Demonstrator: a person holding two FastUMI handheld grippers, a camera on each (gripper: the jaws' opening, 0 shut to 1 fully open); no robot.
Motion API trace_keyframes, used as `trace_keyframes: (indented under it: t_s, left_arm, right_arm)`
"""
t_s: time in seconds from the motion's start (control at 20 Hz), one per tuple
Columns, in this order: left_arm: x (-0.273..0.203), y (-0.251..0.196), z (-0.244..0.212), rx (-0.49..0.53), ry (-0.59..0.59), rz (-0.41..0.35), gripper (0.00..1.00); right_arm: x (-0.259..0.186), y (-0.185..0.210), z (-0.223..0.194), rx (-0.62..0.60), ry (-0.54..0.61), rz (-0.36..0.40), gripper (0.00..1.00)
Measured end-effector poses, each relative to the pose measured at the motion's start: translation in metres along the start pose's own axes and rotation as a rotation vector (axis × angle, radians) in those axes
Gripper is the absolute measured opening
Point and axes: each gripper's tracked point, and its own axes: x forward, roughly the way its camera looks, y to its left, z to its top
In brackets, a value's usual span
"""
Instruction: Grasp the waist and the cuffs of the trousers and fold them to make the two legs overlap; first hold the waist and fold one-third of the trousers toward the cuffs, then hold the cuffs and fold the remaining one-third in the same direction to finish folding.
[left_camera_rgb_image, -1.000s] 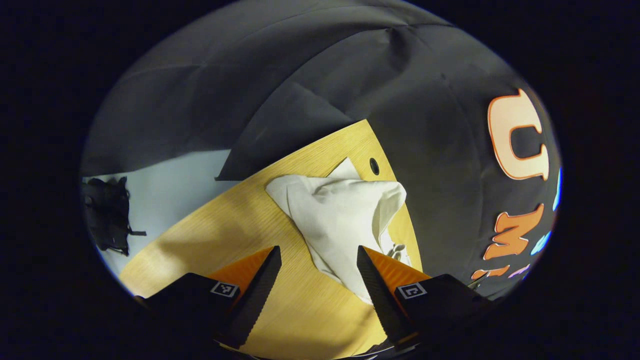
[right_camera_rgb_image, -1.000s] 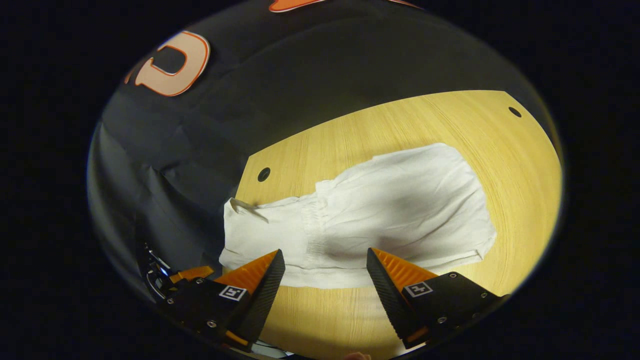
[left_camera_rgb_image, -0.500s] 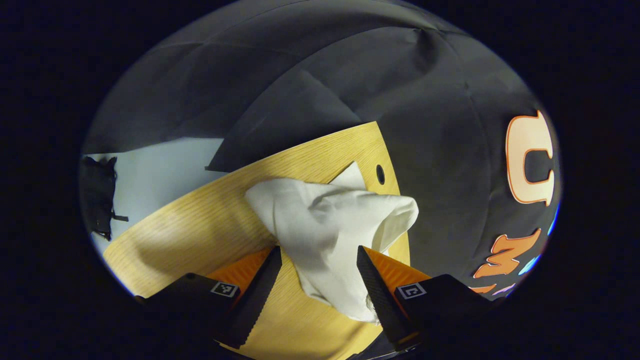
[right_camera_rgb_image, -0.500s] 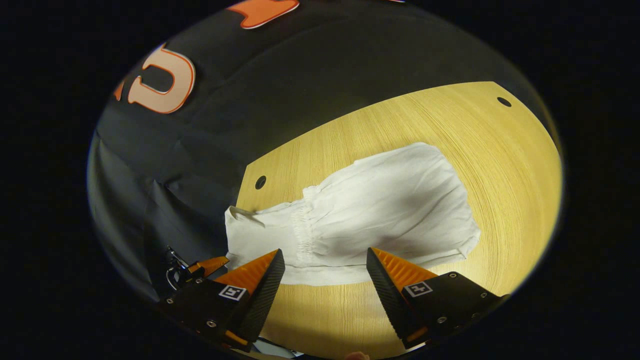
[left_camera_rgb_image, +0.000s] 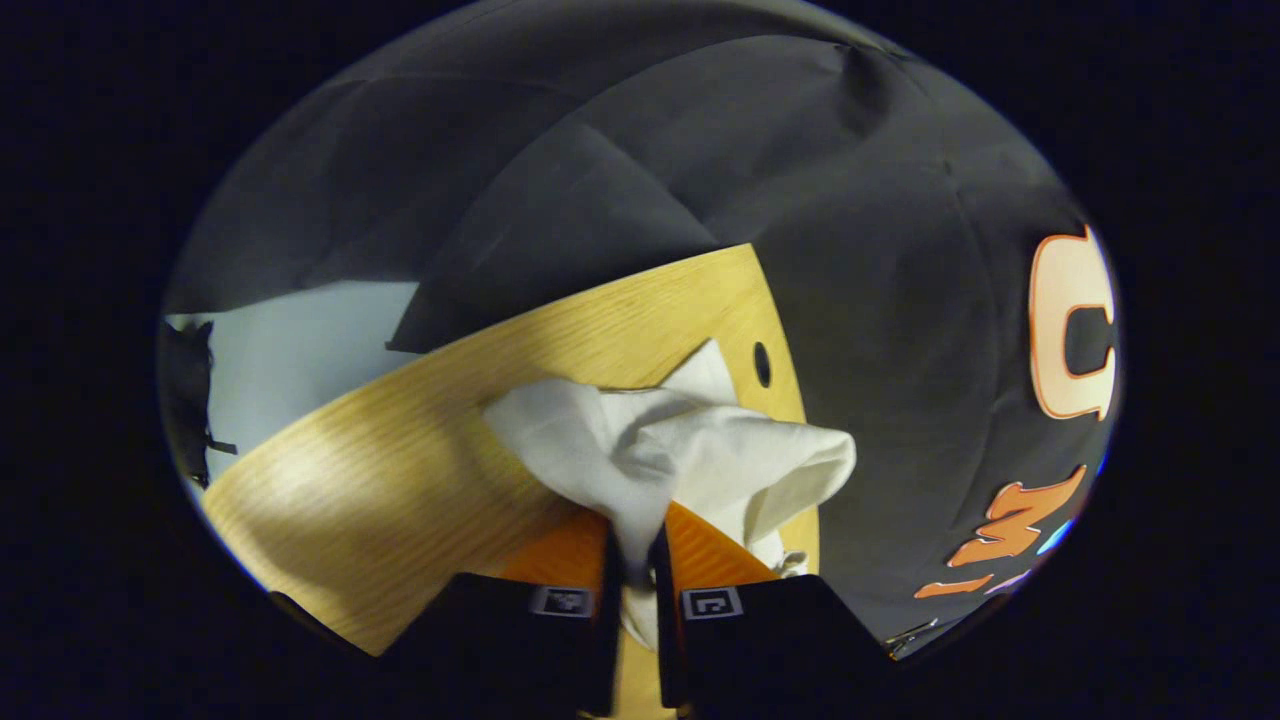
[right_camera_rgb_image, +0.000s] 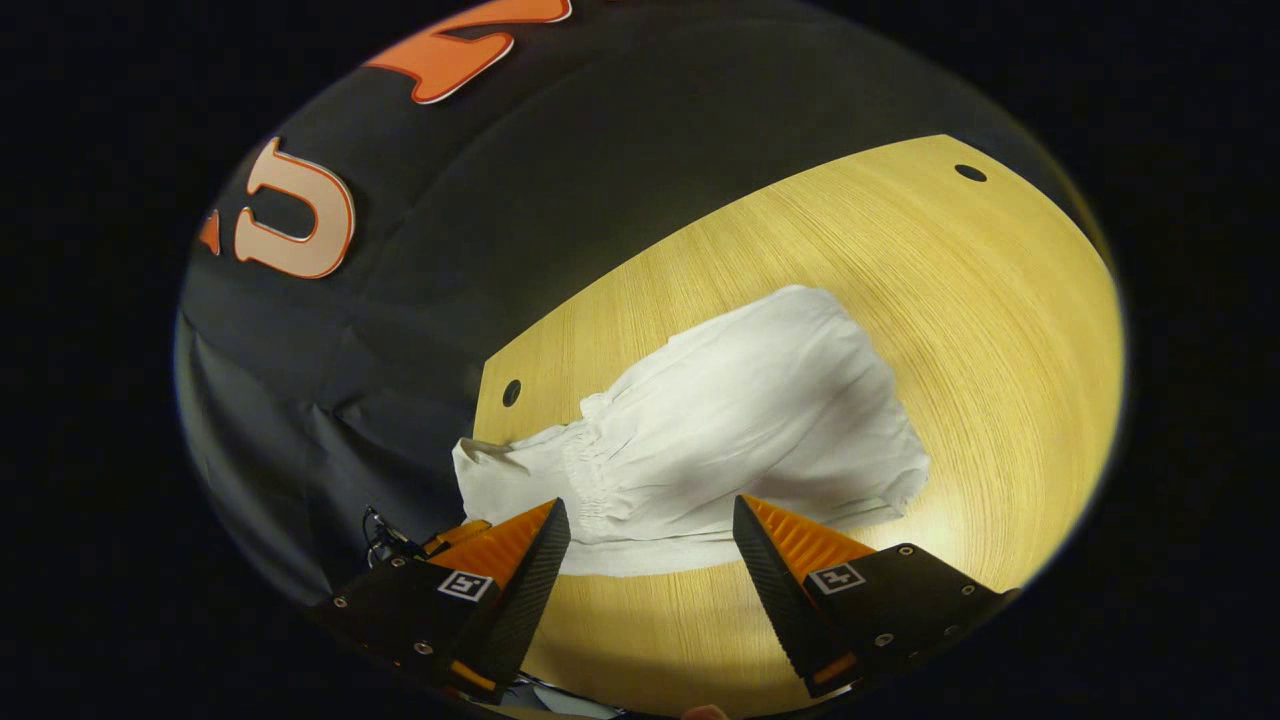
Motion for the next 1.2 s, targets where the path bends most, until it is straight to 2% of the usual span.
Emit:
trace_keyframes:
  t_s: [0.15,0.3,0.65,0.85,0.95,1.0,1.2]
  left_arm:
    - [0.006,-0.004,-0.002,0.037,-0.007,0.020,0.06]
    - [-0.017,-0.027,0.002,0.097,-0.043,-0.015,0.06]
    - [-0.074,-0.144,-0.004,0.248,-0.099,-0.159,0.05]
    - [-0.091,-0.219,-0.030,0.417,-0.114,-0.209,0.07]
    - [-0.090,-0.255,-0.051,0.490,-0.107,-0.232,0.03]
    - [-0.087,-0.271,-0.063,0.520,-0.101,-0.243,0.06]
    - [-0.072,-0.324,-0.114,0.619,-0.070,-0.275,0.05]
  right_arm:
    - [-0.006,-0.007,0.003,-0.014,-0.011,-0.012,0.98]
    - [-0.009,-0.012,0.006,-0.016,-0.016,-0.008,0.99]
    - [-0.019,-0.039,0.022,-0.021,-0.058,-0.011,0.99]
    - [-0.037,-0.062,0.043,-0.031,-0.112,-0.023,0.99]
    - [-0.049,-0.081,0.054,-0.032,-0.138,-0.035,0.98]
    - [-0.057,-0.092,0.058,-0.032,-0.149,-0.041,0.99]
    - [-0.080,-0.135,0.073,-0.021,-0.184,-0.064,0.98]
